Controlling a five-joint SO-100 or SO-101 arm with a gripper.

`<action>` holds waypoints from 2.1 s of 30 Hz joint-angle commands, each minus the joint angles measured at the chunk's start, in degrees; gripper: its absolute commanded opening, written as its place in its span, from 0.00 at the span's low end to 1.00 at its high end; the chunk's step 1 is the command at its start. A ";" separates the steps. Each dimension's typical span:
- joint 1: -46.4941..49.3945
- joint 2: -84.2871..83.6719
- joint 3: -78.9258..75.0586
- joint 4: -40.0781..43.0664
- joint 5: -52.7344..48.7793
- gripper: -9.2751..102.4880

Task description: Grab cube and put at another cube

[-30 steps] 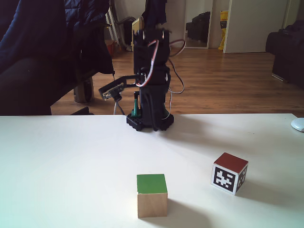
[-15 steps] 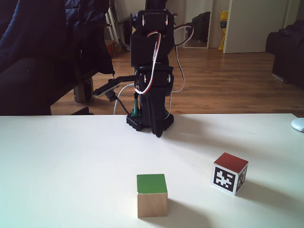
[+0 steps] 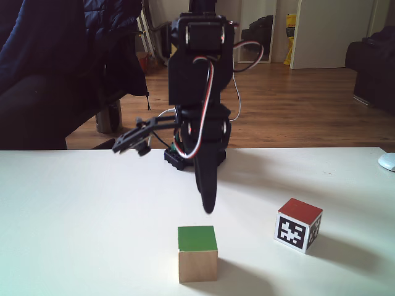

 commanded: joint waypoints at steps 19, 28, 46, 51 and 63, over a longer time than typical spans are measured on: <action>1.67 -17.75 -17.31 4.39 0.62 0.46; 1.32 -23.73 -18.98 3.96 0.35 0.46; 1.05 -31.64 -25.66 4.13 1.76 0.43; 1.05 -32.34 -26.72 4.31 2.02 0.39; 1.49 -32.43 -27.77 4.13 2.72 0.26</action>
